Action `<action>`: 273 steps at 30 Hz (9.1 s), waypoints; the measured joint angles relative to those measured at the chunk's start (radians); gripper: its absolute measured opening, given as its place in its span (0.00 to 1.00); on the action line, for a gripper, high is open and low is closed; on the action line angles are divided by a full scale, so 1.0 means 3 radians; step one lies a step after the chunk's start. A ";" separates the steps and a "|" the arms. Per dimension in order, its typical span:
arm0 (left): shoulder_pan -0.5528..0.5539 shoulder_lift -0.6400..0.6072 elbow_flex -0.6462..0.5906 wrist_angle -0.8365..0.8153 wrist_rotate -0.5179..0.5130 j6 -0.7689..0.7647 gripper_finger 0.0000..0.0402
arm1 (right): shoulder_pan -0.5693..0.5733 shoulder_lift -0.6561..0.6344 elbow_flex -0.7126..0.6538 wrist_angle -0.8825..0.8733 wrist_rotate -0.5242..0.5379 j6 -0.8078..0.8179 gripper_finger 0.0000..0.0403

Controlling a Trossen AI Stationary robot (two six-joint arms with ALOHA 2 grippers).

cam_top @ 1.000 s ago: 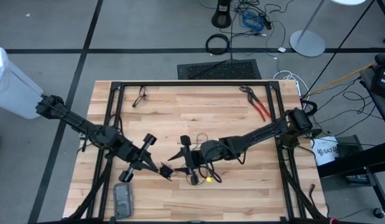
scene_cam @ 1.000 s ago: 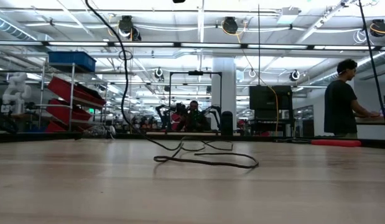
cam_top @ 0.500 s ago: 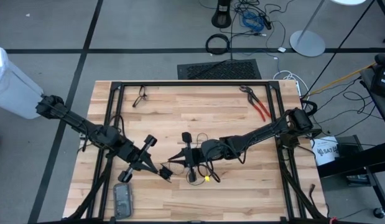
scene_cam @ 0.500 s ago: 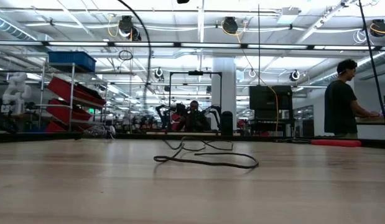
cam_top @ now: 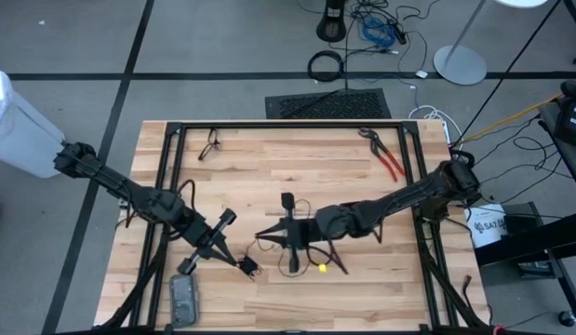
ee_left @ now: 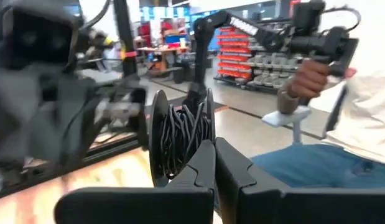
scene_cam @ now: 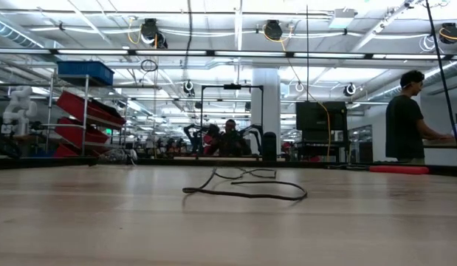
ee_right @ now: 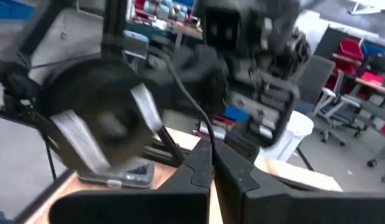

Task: Coil cords
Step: Uncoil the black cable wire from the spool

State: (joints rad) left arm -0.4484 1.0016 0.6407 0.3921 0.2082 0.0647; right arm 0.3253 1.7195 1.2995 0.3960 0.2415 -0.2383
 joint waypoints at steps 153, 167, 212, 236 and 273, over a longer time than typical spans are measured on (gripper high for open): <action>-0.0143 0.0379 -0.0001 0.0668 -0.0607 0.0276 0.00 | 0.0654 -0.0519 0.0001 -0.0218 0.1086 -0.1164 0.00; -0.0166 0.0039 -0.0001 0.0689 -0.0612 0.0450 0.00 | 0.0843 -0.0694 0.0001 -0.1157 0.1202 -0.0746 0.00; -0.0256 0.0674 -0.0001 0.1295 -0.0179 0.0496 0.00 | 0.0171 -0.0231 0.0001 -0.0475 0.0427 -0.0312 0.00; -0.0116 0.0768 -0.0001 0.0913 -0.0196 0.0236 0.00 | 0.0915 -0.0667 0.0003 -0.0183 0.1586 -0.1389 0.00; -0.0429 -0.0147 -0.0001 0.1300 -0.0340 0.0722 0.00 | 0.1158 -0.0846 0.0004 -0.1466 0.1458 -0.0397 0.00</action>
State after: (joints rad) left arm -0.5771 0.9575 0.6403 0.7820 0.1061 0.2812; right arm 0.6728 1.4658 1.3006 -0.0439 0.6790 -0.3574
